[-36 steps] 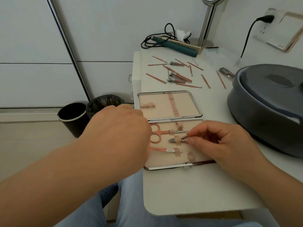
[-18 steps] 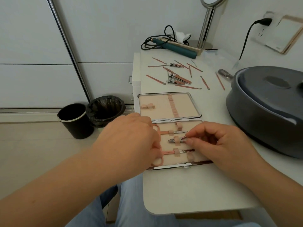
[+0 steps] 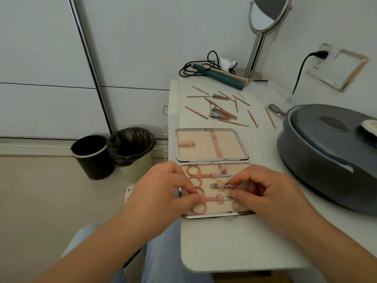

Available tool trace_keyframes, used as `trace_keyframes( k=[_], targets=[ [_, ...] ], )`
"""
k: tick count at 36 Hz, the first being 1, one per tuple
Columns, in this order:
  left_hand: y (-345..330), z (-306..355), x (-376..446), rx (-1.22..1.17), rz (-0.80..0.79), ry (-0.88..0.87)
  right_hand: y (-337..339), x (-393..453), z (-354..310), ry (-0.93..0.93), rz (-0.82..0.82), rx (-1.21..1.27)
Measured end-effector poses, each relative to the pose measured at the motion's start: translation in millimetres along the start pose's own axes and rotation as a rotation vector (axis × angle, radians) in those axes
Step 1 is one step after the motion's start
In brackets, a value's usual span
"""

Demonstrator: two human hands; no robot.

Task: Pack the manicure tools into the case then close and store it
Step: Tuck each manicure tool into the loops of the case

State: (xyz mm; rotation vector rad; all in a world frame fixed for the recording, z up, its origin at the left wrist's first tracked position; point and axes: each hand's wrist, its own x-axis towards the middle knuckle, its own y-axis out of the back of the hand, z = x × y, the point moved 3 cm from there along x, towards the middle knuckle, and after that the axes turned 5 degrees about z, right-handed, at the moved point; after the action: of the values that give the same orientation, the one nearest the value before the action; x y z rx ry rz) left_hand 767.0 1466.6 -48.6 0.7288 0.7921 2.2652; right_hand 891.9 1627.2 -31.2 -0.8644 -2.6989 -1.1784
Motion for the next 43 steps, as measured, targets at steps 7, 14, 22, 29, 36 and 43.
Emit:
trace_keyframes(
  k=[7,14,22,29,36,43],
  targets=[
    [1,-2,0,0.008,-0.010,-0.060,0,1,-1,-0.019,-0.021,-0.018],
    [9,-10,1,-0.150,0.180,-0.088,5,7,-10,-0.145,-0.044,0.007],
    [11,-15,30,-0.125,0.219,-0.144,5,44,-23,-0.166,-0.038,-0.146],
    [0,-22,42,-0.138,0.146,-0.174,-12,131,-13,-0.181,0.152,-0.202],
    [-5,-26,39,-0.205,0.189,-0.150,-28,208,21,-0.357,0.213,-0.455],
    [-5,-26,36,-0.223,0.188,-0.123,-26,230,36,-0.451,0.067,-0.722]
  ],
)
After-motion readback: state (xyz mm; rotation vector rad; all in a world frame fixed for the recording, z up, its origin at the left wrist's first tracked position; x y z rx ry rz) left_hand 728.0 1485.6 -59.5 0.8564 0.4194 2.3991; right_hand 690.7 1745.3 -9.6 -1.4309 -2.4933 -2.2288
